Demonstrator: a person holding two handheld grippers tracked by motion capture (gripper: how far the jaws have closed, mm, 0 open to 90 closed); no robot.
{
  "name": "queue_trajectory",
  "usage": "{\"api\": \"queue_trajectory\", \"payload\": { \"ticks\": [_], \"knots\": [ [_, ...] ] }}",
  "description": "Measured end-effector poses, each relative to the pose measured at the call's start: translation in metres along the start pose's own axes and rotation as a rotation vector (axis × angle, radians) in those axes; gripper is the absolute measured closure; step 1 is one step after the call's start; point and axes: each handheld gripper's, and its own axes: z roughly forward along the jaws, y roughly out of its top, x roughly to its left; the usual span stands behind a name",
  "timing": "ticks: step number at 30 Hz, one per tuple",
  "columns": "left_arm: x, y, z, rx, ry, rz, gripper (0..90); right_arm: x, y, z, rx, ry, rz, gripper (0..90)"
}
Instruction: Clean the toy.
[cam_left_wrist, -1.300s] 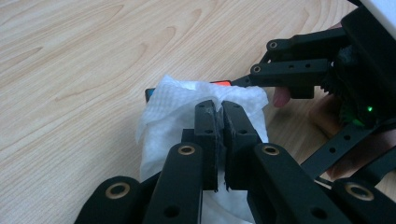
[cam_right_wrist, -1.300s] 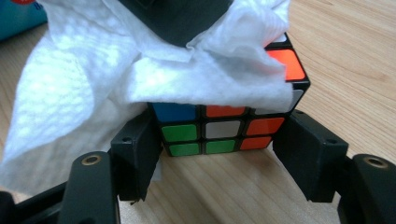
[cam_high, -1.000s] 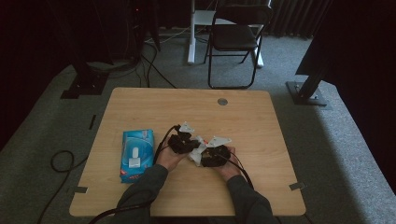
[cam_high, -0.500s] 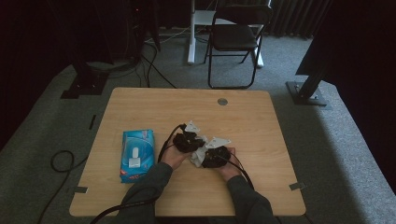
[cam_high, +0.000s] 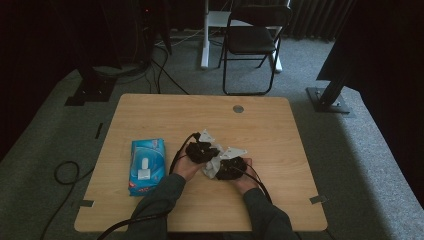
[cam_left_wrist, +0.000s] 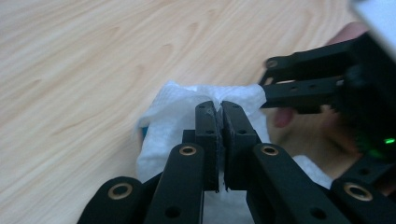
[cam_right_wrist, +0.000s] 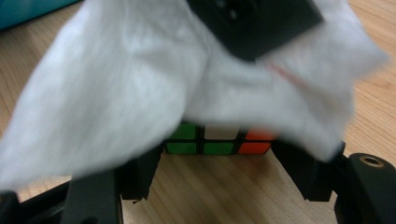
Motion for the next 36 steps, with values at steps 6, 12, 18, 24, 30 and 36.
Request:
{"api": "queue_trajectory", "payload": {
  "ticks": [6, 12, 18, 24, 30, 36],
  "knots": [
    [0.012, -0.002, -0.007, 0.018, 0.066, -0.009, 87.0, 0.000, 0.000, 0.000, -0.001, 0.000, -0.001, 34.2],
    [0.012, -0.001, -0.006, 0.023, 0.093, 0.004, 87.0, 0.000, 0.000, 0.000, -0.001, 0.000, -0.001, 34.2],
    [0.010, -0.001, -0.006, 0.024, 0.088, 0.002, 87.0, 0.000, 0.000, 0.000, -0.001, -0.001, 0.000, 34.2],
    [0.007, -0.002, -0.009, 0.019, 0.082, -0.007, 87.0, 0.000, 0.000, 0.000, -0.001, -0.001, 0.002, 34.2],
    [-0.006, 0.000, -0.011, 0.004, 0.039, 0.026, 86.9, 0.000, 0.000, 0.000, 0.000, -0.001, 0.004, 34.2],
    [-0.017, -0.006, -0.006, 0.000, 0.015, 0.034, 86.9, 0.000, 0.000, 0.000, -0.002, -0.002, 0.002, 34.2]
  ]
}}
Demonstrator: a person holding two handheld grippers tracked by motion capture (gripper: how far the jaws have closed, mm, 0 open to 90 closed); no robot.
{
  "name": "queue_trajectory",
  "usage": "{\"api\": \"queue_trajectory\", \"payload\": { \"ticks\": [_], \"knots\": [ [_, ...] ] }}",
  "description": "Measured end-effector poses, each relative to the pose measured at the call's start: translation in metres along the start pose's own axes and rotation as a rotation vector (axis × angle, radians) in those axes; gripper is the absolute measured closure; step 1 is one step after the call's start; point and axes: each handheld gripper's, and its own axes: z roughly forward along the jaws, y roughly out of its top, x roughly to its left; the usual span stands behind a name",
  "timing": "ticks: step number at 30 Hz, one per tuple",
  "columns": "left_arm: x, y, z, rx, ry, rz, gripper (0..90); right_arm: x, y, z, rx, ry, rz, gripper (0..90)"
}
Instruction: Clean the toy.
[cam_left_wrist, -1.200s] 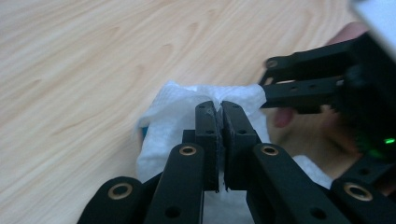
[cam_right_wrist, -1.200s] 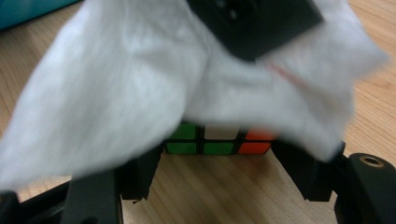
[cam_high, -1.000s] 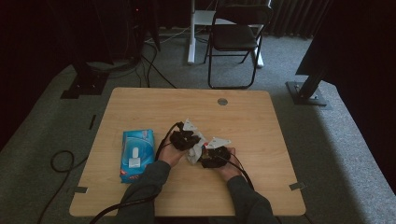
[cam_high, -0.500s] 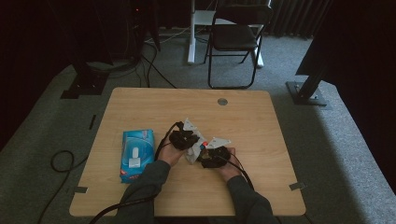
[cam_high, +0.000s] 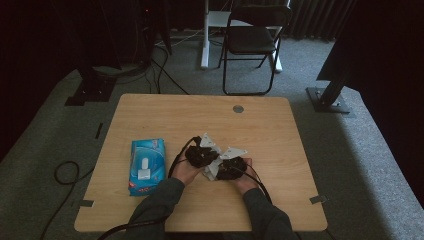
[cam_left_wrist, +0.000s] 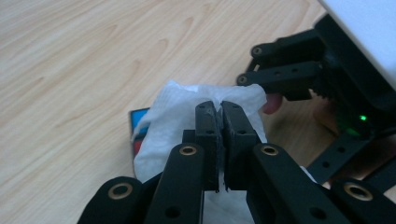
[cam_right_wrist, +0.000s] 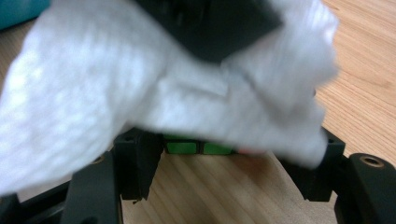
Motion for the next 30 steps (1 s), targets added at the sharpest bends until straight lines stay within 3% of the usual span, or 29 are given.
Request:
{"api": "queue_trajectory", "payload": {
  "ticks": [8, 14, 19, 25, 30],
  "knots": [
    [0.002, -0.002, 0.000, -0.011, -0.026, -0.009, 86.9, 0.000, 0.000, 0.000, 0.000, 0.000, 0.000, 34.2],
    [0.006, -0.003, -0.003, 0.002, 0.041, 0.014, 86.9, 0.000, 0.000, 0.000, 0.001, -0.002, 0.000, 34.2],
    [0.016, -0.008, -0.009, 0.011, 0.099, 0.000, 86.9, 0.000, 0.000, 0.000, 0.001, -0.002, -0.001, 34.2],
    [0.025, -0.011, -0.013, 0.009, 0.125, -0.045, 86.9, 0.000, 0.000, 0.000, 0.003, -0.001, -0.002, 34.2],
    [0.025, -0.011, -0.014, 0.016, 0.145, -0.048, 86.9, 0.000, 0.000, 0.000, 0.002, -0.001, -0.003, 34.2]
  ]
}}
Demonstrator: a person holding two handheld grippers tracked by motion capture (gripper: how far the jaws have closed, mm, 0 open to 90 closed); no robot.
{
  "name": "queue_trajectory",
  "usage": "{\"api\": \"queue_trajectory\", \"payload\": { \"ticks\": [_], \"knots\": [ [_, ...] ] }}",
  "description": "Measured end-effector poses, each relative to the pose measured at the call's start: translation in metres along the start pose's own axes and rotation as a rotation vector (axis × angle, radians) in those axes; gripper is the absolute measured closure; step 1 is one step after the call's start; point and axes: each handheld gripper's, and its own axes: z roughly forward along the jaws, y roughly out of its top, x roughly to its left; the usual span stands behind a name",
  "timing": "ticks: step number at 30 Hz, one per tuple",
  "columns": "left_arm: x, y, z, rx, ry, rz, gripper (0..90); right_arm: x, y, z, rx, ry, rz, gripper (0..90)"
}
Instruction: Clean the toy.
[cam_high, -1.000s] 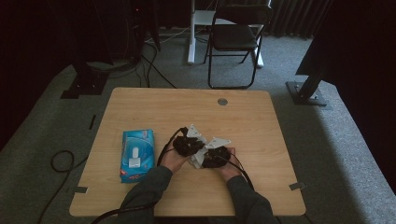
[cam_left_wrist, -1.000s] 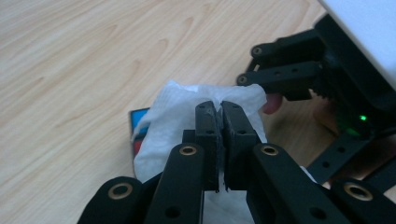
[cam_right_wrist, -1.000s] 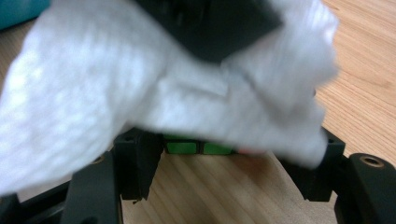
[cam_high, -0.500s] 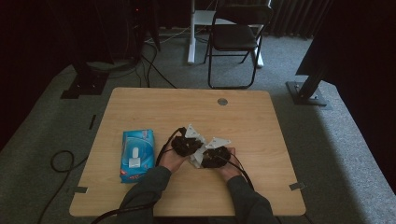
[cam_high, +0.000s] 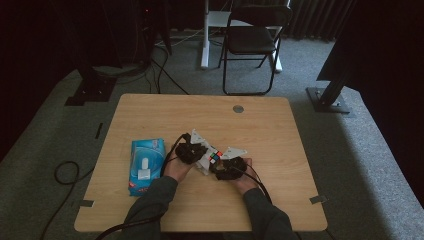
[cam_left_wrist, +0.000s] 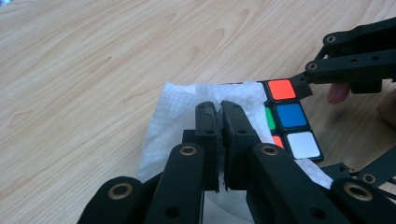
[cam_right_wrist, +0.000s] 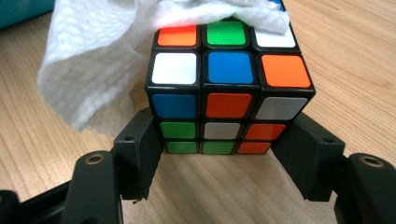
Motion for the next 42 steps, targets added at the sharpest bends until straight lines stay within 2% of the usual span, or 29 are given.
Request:
{"api": "queue_trajectory", "payload": {
  "ticks": [3, 7, 10, 15, 19, 24, 26, 31, 33, 35, 39, 42],
  "knots": [
    [0.001, -0.001, 0.000, 0.008, 0.019, -0.011, 86.8, 0.000, 0.000, 0.000, 0.000, 0.000, 0.000, 34.2],
    [0.002, -0.002, -0.003, -0.004, 0.003, -0.030, 86.8, 0.000, 0.000, 0.000, 0.000, 0.000, 0.000, 34.2],
    [-0.005, -0.001, -0.007, -0.023, -0.024, -0.018, 86.8, 0.000, 0.000, 0.000, -0.001, 0.000, 0.003, 34.2],
    [-0.017, 0.003, -0.009, -0.034, -0.069, 0.028, 86.8, 0.000, 0.000, 0.000, -0.001, 0.000, 0.002, 34.2],
    [-0.023, 0.000, -0.007, -0.040, -0.117, 0.035, 86.8, 0.000, 0.000, 0.000, -0.001, 0.000, 0.002, 34.2],
    [-0.029, -0.003, -0.003, -0.012, -0.137, 0.069, 86.8, 0.000, 0.000, 0.000, -0.002, 0.000, 0.001, 34.2],
    [-0.027, -0.003, -0.003, -0.014, -0.143, 0.064, 86.8, 0.000, 0.000, 0.000, -0.002, -0.001, 0.001, 34.2],
    [-0.026, -0.003, -0.005, 0.006, -0.077, 0.099, 86.9, 0.000, 0.000, 0.000, -0.002, -0.001, 0.000, 34.2],
    [-0.024, -0.004, -0.006, -0.001, -0.083, 0.081, 86.9, 0.000, 0.000, 0.000, -0.002, -0.001, 0.000, 34.2],
    [-0.023, -0.004, -0.006, 0.001, -0.055, 0.082, 86.9, 0.000, 0.000, 0.000, -0.002, -0.001, -0.002, 34.2],
    [-0.011, -0.006, -0.009, 0.009, -0.029, 0.049, 86.9, 0.000, 0.000, 0.000, 0.000, 0.001, 0.004, 34.2],
    [-0.005, -0.006, -0.010, 0.020, 0.009, 0.036, 86.9, 0.000, 0.000, 0.000, 0.001, 0.002, 0.005, 34.2]
  ]
}}
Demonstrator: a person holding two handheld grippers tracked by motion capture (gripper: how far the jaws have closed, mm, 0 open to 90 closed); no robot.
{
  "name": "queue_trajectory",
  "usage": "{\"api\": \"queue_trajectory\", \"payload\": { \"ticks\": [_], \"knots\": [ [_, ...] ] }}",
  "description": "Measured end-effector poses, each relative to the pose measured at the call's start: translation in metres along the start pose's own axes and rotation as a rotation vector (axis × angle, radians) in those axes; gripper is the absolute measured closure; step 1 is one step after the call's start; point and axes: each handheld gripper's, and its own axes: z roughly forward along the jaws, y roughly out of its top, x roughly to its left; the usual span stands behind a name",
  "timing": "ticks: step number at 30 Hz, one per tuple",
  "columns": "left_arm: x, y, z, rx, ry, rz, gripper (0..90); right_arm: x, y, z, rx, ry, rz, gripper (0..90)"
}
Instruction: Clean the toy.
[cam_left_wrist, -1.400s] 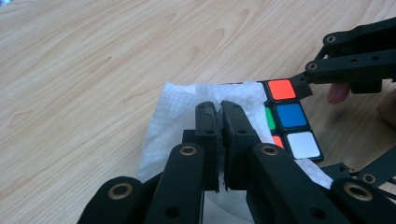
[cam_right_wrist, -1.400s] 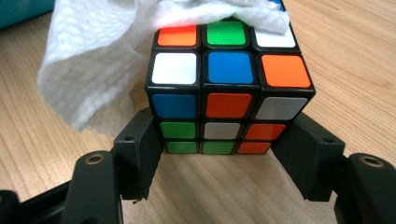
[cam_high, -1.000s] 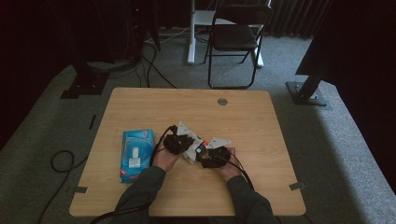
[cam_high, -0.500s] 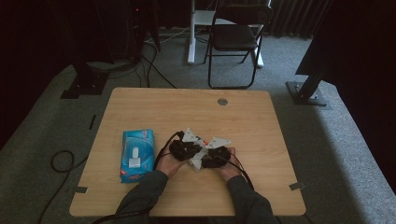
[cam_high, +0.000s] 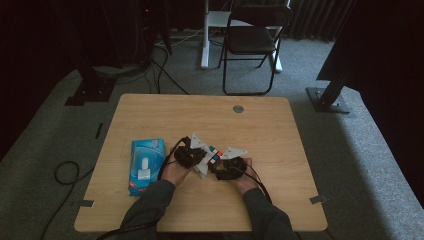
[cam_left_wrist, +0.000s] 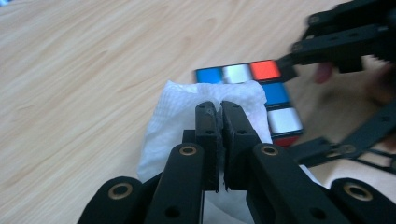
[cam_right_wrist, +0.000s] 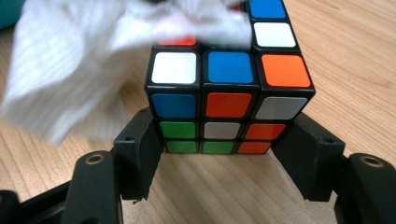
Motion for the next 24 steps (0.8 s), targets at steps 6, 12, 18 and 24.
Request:
{"api": "queue_trajectory", "payload": {
  "ticks": [6, 12, 18, 24],
  "knots": [
    [0.012, -0.003, 0.004, 0.026, 0.033, -0.056, 86.9, 0.000, 0.000, 0.000, 0.000, 0.002, -0.005, 34.2],
    [0.011, -0.003, 0.007, 0.025, 0.011, -0.060, 86.9, -0.003, -0.001, -0.001, 0.004, 0.012, 0.009, 33.6],
    [0.008, -0.003, 0.009, 0.032, -0.013, -0.053, 86.8, -0.008, -0.005, -0.005, 0.014, -0.006, 0.024, 27.0],
    [0.003, -0.004, 0.011, 0.030, -0.033, -0.049, 86.8, -0.009, -0.006, -0.008, 0.010, -0.014, 0.015, 25.6]
  ]
}}
